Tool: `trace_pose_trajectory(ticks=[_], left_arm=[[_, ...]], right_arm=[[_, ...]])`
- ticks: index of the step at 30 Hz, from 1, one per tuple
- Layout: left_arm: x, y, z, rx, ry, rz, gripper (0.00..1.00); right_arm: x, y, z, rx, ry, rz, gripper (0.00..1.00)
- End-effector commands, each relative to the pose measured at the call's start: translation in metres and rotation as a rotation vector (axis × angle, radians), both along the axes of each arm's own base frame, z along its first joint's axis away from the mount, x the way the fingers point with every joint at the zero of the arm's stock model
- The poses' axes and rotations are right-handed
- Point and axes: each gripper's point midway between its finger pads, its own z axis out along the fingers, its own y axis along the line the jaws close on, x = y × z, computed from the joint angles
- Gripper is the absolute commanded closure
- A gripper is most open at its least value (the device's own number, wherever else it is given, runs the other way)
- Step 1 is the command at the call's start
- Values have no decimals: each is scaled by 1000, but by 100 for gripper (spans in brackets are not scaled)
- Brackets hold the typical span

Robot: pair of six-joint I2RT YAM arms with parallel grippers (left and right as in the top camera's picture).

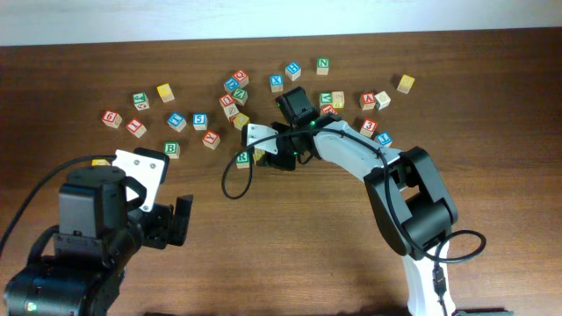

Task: Spell out RSS
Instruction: 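Carry the yellow S block and lower it right of the R block, then open the right gripper and lift away from the placed S block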

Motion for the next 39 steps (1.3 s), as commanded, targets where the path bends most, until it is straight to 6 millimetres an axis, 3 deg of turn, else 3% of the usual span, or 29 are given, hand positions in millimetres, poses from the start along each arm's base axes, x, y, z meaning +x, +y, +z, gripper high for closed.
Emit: trace_pose_trajectory(ticks=[1,8,12,25,34,39], left_arm=[[-1,-1,-1,3,0,-15,1],[-1,-1,-1,3,-1,-15,1],[-1,-1,-1,3,0,-15,1],[-1,-1,-1,3,0,-15,1],[-1,-1,-1,3,0,-15,1],[-1,-1,-1,3,0,-15,1]], right_arm=[[0,7,-1,12,6,12,55],[1,7,1,17,21,-11,49],[4,1,-4,-26,6,-33,59],[4,2,-12,-34,16,-45,71],[-1,8,-13,-36,17,-30,72],[-1,8,-13,-35,32,-51,66]])
